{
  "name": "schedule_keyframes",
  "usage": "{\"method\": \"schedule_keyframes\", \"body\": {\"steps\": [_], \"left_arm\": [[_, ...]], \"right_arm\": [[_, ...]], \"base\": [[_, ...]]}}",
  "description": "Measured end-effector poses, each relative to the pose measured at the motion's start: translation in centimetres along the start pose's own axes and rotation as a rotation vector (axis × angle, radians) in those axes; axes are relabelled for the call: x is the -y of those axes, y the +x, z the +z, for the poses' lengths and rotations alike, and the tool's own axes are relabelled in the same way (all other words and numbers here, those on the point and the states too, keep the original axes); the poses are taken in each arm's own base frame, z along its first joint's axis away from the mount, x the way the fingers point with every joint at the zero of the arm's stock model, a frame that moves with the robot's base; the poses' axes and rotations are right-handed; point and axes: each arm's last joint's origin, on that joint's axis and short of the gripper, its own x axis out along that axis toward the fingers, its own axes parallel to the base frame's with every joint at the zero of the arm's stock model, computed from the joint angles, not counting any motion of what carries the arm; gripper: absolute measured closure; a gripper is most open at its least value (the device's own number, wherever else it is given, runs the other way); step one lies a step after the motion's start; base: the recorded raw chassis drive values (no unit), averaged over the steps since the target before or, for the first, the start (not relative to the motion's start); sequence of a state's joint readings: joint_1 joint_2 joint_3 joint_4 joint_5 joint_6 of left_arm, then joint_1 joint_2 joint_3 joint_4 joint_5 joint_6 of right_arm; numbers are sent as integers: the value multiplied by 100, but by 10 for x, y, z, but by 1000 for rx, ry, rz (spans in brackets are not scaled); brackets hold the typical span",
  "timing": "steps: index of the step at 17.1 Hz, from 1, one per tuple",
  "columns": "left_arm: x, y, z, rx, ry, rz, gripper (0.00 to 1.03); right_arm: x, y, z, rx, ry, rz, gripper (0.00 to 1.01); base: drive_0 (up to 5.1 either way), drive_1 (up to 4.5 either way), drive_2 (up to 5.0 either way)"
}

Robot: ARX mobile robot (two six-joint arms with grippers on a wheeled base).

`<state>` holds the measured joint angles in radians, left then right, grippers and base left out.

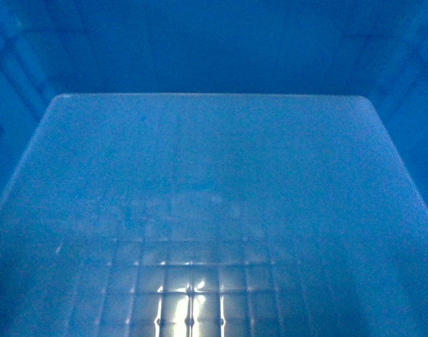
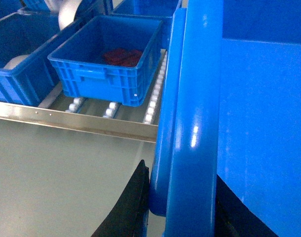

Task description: Place box next to blue box on left shelf

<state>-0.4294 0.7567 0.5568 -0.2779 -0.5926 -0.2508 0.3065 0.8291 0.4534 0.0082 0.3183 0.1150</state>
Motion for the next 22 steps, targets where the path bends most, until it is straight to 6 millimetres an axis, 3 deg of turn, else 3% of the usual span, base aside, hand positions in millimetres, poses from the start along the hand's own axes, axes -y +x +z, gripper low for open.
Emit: {"method": "schedule_keyframes", "body": {"steps": [22], "left_arm": [[0, 0, -1, -4, 2, -1, 83]], "right_arm": [[0, 0, -1, -4, -1, 0, 79]], "base": [[0, 0, 0]]}}
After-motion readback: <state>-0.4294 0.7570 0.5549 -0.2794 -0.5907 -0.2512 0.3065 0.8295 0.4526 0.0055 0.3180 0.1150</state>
